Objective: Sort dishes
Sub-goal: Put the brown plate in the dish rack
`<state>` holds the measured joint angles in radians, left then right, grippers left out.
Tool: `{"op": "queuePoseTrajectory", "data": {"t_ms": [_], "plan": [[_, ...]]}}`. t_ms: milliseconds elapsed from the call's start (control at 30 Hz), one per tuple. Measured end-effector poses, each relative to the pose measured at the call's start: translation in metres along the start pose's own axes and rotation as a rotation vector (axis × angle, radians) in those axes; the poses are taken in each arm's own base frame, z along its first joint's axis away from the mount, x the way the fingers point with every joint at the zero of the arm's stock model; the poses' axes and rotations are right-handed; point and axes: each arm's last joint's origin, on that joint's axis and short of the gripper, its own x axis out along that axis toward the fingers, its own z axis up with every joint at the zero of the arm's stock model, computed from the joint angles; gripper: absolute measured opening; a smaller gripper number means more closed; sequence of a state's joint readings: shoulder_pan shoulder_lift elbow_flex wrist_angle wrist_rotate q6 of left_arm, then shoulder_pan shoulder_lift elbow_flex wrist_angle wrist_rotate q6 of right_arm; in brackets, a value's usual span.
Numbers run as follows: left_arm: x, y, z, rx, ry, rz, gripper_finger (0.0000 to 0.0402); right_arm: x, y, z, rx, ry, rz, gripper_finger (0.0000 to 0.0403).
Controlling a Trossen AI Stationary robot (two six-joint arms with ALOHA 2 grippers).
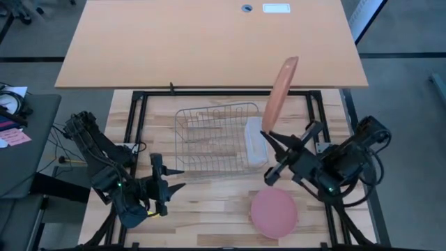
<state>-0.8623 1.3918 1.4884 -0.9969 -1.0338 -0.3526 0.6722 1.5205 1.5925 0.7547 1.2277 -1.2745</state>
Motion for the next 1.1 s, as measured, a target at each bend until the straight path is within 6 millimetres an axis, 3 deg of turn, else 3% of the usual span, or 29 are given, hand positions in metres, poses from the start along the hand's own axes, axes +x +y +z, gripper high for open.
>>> {"op": "queuePoseTrajectory", "data": {"t_ms": [333,433,567,667,767,900,1100], "plan": [[-0.004,0.004,0.013,-0.040,-0.070,0.045,0.0175,0.012,-0.032,-0.008,0.252,0.055,0.002,0.0000],[-0.004,0.004,0.012,-0.029,-0.064,0.047,0.0175,0.018,-0.043,-0.021,0.315,0.092,0.053,0.0000],[-0.004,0.004,0.012,-0.022,-0.063,0.046,0.0175,0.029,-0.079,-0.047,0.515,0.152,0.168,0.0000],[-0.004,0.004,0.012,-0.020,-0.063,0.046,0.0175,0.041,-0.092,-0.068,0.593,0.244,0.241,0.0000],[-0.004,0.004,0.012,-0.002,-0.063,0.047,0.0175,0.053,-0.084,-0.084,0.609,0.332,0.289,0.0000],[-0.004,0.004,0.012,0.017,-0.065,0.055,0.0175,0.066,-0.053,-0.106,0.628,0.421,0.392,0.0000],[0.000,0.007,0.013,0.051,-0.062,0.097,0.0175,0.078,-0.009,-0.153,0.723,0.475,0.392,0.0000]]}}
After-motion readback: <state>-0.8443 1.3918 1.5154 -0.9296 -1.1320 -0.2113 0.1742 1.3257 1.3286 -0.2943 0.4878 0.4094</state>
